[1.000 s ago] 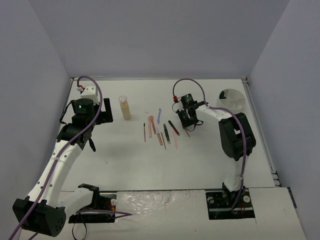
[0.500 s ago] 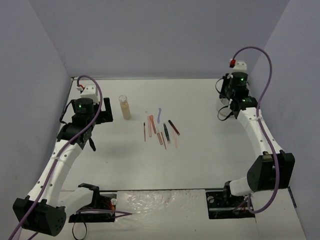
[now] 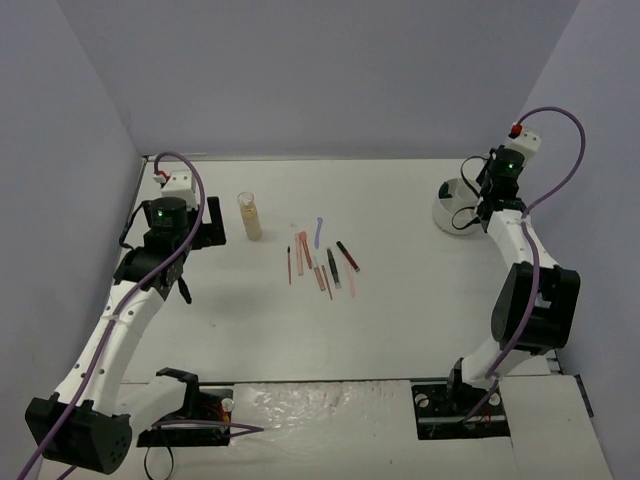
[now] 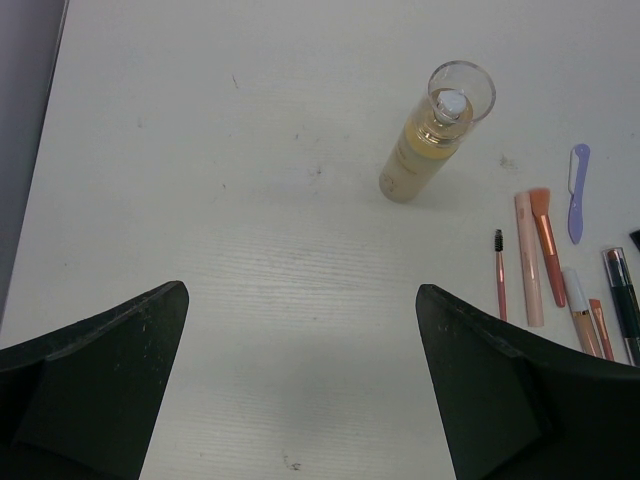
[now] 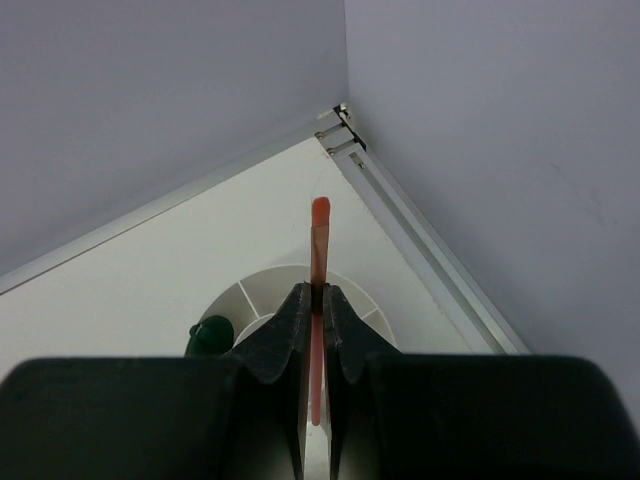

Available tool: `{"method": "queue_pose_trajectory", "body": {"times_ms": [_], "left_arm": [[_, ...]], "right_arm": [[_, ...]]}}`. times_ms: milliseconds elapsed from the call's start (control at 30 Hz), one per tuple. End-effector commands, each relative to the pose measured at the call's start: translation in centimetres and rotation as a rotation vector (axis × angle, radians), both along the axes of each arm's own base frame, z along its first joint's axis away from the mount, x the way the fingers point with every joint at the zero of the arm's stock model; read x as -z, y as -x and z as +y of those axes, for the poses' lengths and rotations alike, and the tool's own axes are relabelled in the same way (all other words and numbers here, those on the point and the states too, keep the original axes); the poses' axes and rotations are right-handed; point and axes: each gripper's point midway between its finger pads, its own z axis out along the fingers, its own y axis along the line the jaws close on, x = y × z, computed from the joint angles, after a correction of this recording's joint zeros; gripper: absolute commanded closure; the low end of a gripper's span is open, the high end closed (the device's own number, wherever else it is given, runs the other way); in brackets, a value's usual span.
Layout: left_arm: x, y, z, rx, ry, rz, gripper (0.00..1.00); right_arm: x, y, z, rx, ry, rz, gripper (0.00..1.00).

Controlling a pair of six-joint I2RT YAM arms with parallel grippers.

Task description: Organize the makeup

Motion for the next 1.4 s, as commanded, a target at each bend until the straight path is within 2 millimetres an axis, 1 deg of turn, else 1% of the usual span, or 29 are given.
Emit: {"method": "queue_pose_trajectory", "body": {"times_ms": [0, 67, 200, 500, 767, 833, 933, 1167, 1233, 1267, 1333, 1367], "left_arm": [[-2.3, -0.8, 0.2, -0.008, 0.003, -0.071, 0.03], [-2.1, -0.9, 0.2, -0.008, 0.000, -0.064, 0.03], [-2.0, -0.9, 0.2, -0.009, -0.001, -0.061, 0.03], [-1.7, -1.1, 0.2, -0.009, -0.005, -0.051, 0.03], [-1.4, -1.2, 0.1, -0.003, -0.003, -0.042, 0.03], [-1.4, -1.3, 0.1, -0.003, -0.001, -0.042, 0.03], [-1.3, -1.3, 0.1, -0.002, 0.001, -0.042, 0.03], [-1.3, -1.3, 0.0, 0.000, 0.008, -0.039, 0.03], [-1.3, -1.3, 0.0, 0.000, 0.008, -0.040, 0.03], [-1.4, -1.3, 0.0, 0.001, 0.010, -0.041, 0.03], [-1.6, -1.2, 0.1, 0.000, 0.013, -0.047, 0.03], [-1.7, -1.2, 0.1, 0.001, 0.013, -0.050, 0.03]], "right_arm": [[-3.6, -1.8, -1.7, 0.063, 0.020, -0.168, 1.00], [-2.1, -1.8, -2.1, 0.083, 0.013, -0.159, 1.00], [-0.3, -1.8, -3.1, 0.106, -0.001, -0.147, 1.00], [3.5, -2.4, -3.7, 0.097, -0.029, -0.090, 1.00], [5.9, -2.3, -3.0, 0.072, -0.067, -0.055, 1.00], [6.3, -2.2, -2.7, 0.059, -0.075, -0.049, 0.96], [6.2, -2.1, -2.4, 0.046, -0.083, -0.052, 0.90], [5.2, -1.4, -2.1, 0.036, -0.083, -0.049, 0.69], [4.2, -1.1, -1.8, 0.025, -0.082, -0.062, 0.63], [3.1, -0.8, -1.4, 0.008, -0.082, -0.076, 0.59], [2.2, 0.0, -0.7, -0.011, -0.092, -0.081, 0.55], [0.9, 0.5, 0.0, -0.022, -0.090, -0.100, 0.55]]}}
